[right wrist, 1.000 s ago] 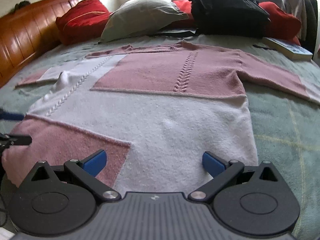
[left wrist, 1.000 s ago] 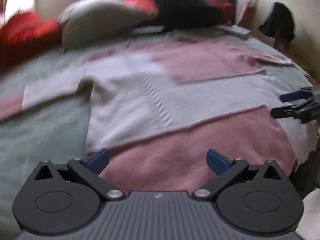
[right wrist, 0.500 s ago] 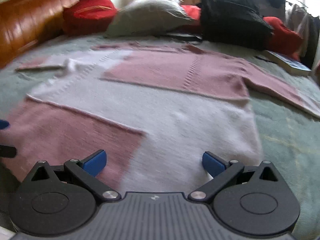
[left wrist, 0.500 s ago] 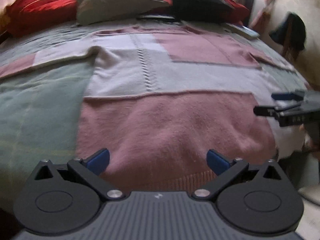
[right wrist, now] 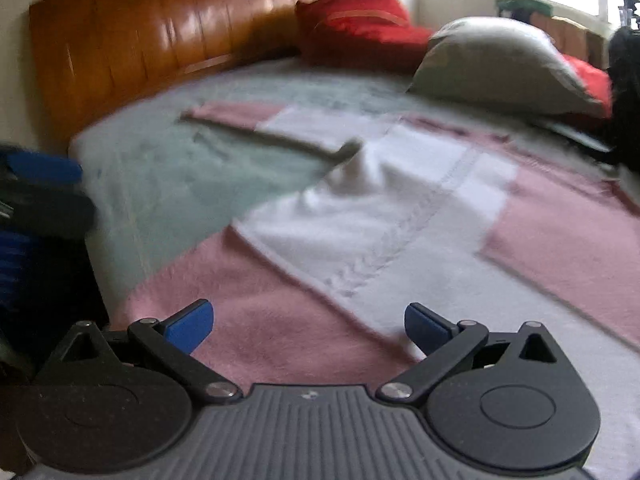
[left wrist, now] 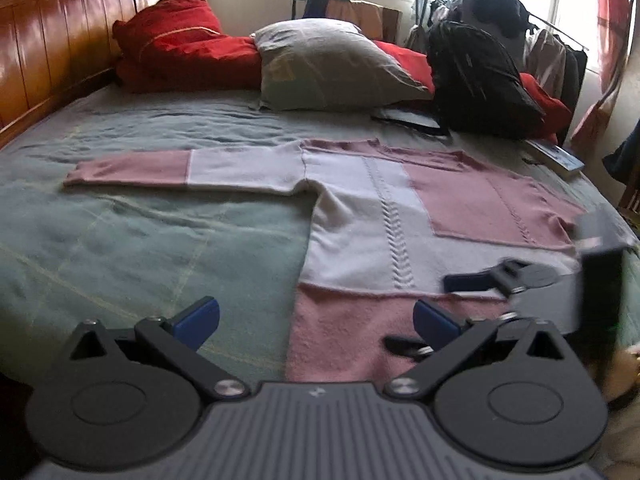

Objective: Fold clothes

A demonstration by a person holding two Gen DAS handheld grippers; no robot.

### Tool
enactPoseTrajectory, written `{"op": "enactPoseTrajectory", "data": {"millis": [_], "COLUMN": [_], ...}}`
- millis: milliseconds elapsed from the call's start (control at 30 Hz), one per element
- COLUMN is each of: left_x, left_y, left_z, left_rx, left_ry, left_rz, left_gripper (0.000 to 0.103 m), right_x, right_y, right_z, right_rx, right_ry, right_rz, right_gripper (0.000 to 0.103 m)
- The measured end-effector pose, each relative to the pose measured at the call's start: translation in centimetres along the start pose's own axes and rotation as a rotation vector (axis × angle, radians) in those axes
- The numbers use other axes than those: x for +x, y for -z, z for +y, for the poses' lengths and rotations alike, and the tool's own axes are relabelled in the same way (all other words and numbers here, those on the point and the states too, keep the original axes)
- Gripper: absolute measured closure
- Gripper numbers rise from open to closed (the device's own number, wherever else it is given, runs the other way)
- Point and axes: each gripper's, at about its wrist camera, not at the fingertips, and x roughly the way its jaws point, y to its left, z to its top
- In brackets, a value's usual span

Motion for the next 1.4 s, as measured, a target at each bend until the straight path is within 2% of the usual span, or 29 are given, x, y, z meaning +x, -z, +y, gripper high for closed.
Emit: {"op": "enactPoseTrajectory", "data": {"millis": [67,200,300,433,533,567,600,667,733,867,1000,1067,1133,1167,1300,1400], "left_x": [0.3,1.3,1.7,1.8,1.4,1.3,1.3,1.3,1.5,2.2,2.4,2.3,2.0,1.8,1.5,2.2], "left_y": [0.5,1.1,1.3,1.5,1.7,1.8,1.9,2.1,2.1,2.1,2.1,2.3,2.6,2.7,2.8,2.5], "left_z": [0.1,0.4,0.4,0.2,-0.1,-0.1,-0.1,-0.2,-0.5,-1.4,-2.4,-2.8,-3.1,-3.2,-4.0,-5.3], "left_rx": [0.011,0.022,0.022,0.031,0.041,0.044,0.046,0.050,0.059,0.084,0.106,0.118,0.127,0.134,0.179,0.223], "left_ry": [-0.002,-0.012,-0.007,0.006,0.001,0.003,0.003,0.003,0.001,-0.001,0.008,0.014,0.032,0.047,0.114,0.136], "left_rz": [0.018,0.046,0.052,0.058,0.053,0.053,0.055,0.062,0.068,0.075,0.079,0.079,0.070,0.061,0.002,0.003], "left_gripper": [0.001,0.001,0.001,0.001,0.001,0.001,0.001,0.001,0.001,0.001,0.001,0.001,0.001,0.001,0.001,0.001], "right_x": [1.3,-1.0,-2.3,-3.0,-1.6,-0.9,-0.5,-1.5,-2.8,-5.1,-5.2,-3.7,-2.1,-2.3,-5.7,-8.5], "right_y": [-0.2,2.0,1.8,0.1,-0.4,-0.1,0.6,2.2,3.5,3.5,1.2,0.8,1.2,1.9,5.8,7.9], "right_z": [1.2,2.2,1.7,0.7,-0.7,-1.0,-1.1,-0.8,-0.7,-1.6,-3.3,-4.4,-5.5,-5.8,-5.9,-5.6], "right_rx": [-0.036,-0.069,-0.066,-0.044,-0.005,0.010,0.019,0.011,0.009,0.008,-0.040,-0.044,-0.022,-0.016,0.011,0.000], "right_ry": [0.000,0.011,-0.021,-0.009,0.044,0.047,0.040,0.037,0.018,-0.043,0.025,0.047,0.055,0.050,0.041,0.047], "right_rz": [0.009,0.009,0.024,-0.044,-0.021,0.018,0.056,0.028,0.043,0.056,-0.038,-0.025,0.042,0.049,0.055,0.060], "right_gripper": [0.000,0.000,0.000,0.000,0.000,0.000,0.000,0.000,0.000,0.000,0.000,0.000,0.000,0.000,0.000,0.000]}}
